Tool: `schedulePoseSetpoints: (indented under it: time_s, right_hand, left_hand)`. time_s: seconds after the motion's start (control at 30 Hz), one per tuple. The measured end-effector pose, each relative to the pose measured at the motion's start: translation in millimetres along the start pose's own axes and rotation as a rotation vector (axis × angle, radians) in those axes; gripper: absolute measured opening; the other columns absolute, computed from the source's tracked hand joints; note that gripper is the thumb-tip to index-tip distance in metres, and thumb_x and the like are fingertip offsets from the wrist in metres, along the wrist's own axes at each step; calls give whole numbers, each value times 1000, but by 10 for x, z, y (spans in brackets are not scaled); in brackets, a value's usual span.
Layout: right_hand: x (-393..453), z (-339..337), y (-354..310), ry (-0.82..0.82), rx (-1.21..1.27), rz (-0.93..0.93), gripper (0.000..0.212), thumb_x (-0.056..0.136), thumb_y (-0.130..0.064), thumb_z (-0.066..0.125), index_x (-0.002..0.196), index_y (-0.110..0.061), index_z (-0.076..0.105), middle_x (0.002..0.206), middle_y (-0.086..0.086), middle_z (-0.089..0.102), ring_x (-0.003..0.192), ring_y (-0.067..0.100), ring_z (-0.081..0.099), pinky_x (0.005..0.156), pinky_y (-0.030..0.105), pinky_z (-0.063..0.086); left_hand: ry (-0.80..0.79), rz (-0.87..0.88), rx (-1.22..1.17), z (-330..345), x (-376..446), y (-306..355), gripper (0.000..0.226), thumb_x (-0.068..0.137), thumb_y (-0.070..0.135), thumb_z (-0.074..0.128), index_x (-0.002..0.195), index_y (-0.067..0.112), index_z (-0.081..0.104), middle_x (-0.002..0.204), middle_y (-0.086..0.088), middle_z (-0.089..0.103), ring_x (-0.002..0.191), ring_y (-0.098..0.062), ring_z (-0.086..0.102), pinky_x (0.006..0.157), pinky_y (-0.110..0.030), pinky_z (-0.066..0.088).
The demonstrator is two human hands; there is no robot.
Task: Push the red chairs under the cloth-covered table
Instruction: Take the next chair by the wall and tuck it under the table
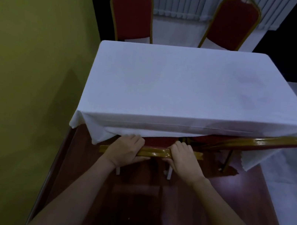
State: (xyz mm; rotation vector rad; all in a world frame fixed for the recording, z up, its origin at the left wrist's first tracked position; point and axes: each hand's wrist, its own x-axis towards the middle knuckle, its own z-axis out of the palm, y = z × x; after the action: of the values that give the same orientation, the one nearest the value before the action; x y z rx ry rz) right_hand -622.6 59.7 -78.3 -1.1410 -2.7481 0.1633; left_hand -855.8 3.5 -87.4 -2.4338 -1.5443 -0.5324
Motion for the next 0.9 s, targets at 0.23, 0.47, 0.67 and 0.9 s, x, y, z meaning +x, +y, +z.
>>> schedulePoseSetpoints:
  time_s: [0.23, 0.47, 0.67, 0.9]
  right_hand:
    - [368, -1, -16, 11, -30, 66, 55, 92, -60, 20, 89, -18, 54, 85, -1, 51, 75, 19, 48, 71, 32, 39]
    - [710, 61, 72, 26, -48, 82, 48, 91, -57, 26, 88, -16, 50, 85, 1, 50, 77, 22, 48, 70, 34, 39]
    - [880, 21, 58, -13, -36, 88, 49, 89, -59, 22, 86, -16, 46, 84, -1, 47, 77, 21, 47, 72, 35, 39]
    - [893, -102, 83, -73, 66, 69, 39, 91, -54, 42, 89, -15, 44, 87, 2, 56, 83, 22, 54, 69, 30, 29]
  left_hand:
    - [59, -26, 48, 77, 161, -378, 62, 95, 62, 21, 85, 9, 52, 81, -8, 60, 69, -21, 58, 60, -28, 48]
    - [77, -155, 77, 221, 266, -568, 52, 95, 62, 25, 86, 13, 42, 81, -9, 56, 72, -25, 55, 68, -34, 47]
    - [89, -385, 30, 235, 222, -432, 46, 93, 51, 44, 94, 8, 59, 89, -8, 61, 84, -24, 58, 80, -33, 46]
    - [-58, -371, -91, -9, 324, -530, 47, 85, 59, 44, 77, 14, 57, 70, -1, 61, 66, -21, 61, 59, -31, 48]
